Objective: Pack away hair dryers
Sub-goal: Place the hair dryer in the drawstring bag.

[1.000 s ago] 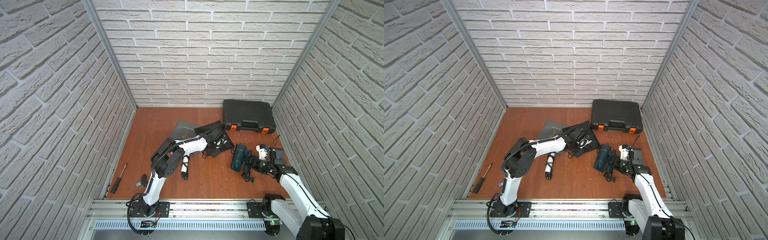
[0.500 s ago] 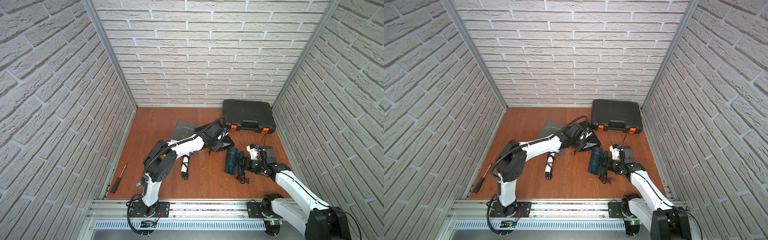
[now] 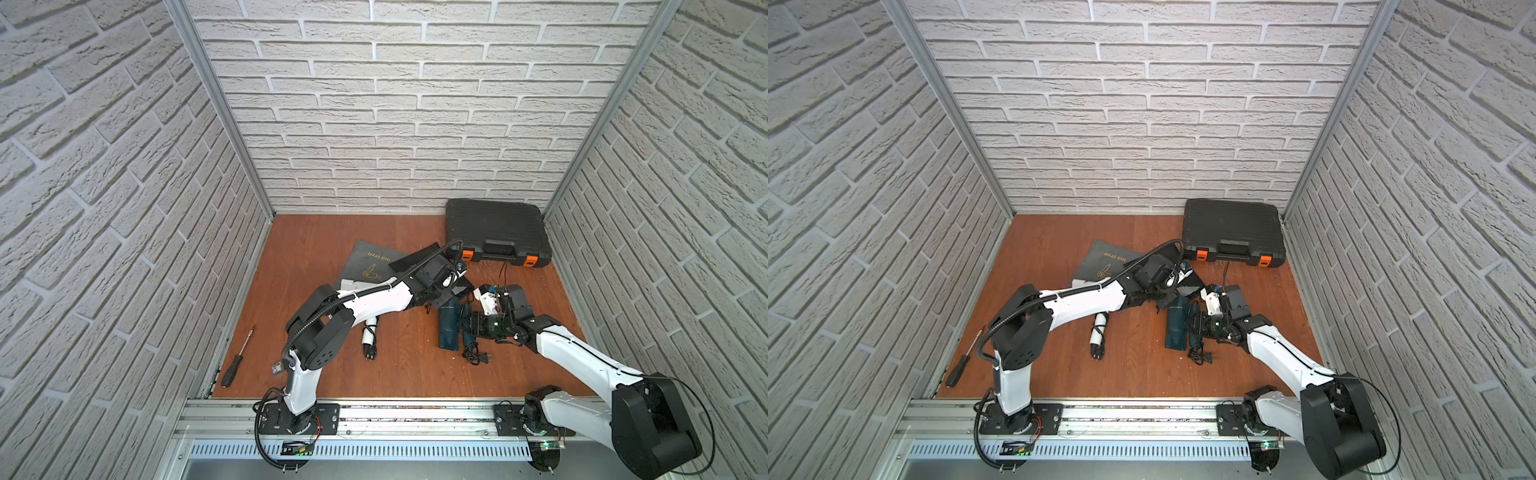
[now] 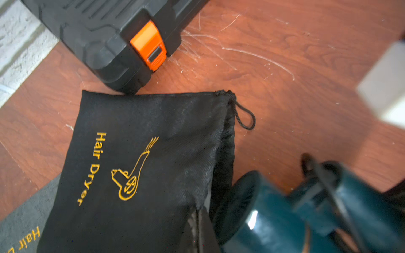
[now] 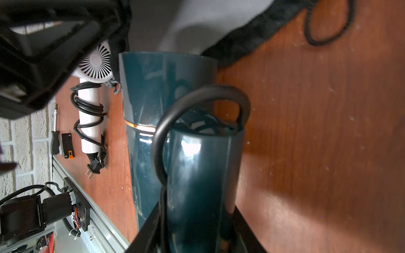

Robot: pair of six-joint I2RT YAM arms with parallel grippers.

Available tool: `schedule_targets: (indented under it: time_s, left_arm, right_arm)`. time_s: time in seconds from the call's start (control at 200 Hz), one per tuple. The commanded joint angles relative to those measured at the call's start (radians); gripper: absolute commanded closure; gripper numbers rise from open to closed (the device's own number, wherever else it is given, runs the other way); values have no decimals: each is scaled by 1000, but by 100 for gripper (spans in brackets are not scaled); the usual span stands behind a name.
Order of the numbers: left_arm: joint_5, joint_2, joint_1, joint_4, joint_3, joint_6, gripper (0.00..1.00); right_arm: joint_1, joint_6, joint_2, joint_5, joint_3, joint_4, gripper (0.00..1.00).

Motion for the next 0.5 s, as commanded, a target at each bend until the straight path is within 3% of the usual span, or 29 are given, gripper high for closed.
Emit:
schedule_targets:
  time_s: [0.0, 0.495]
  left_arm:
    - [-10, -60, -19, 109, -40, 28, 100]
    - [22, -141, -45, 324, -177, 57, 100]
  right_arm:
    - [14, -3, 21, -28, 32, 105, 97]
    - [18, -53, 65, -103, 63, 152, 97]
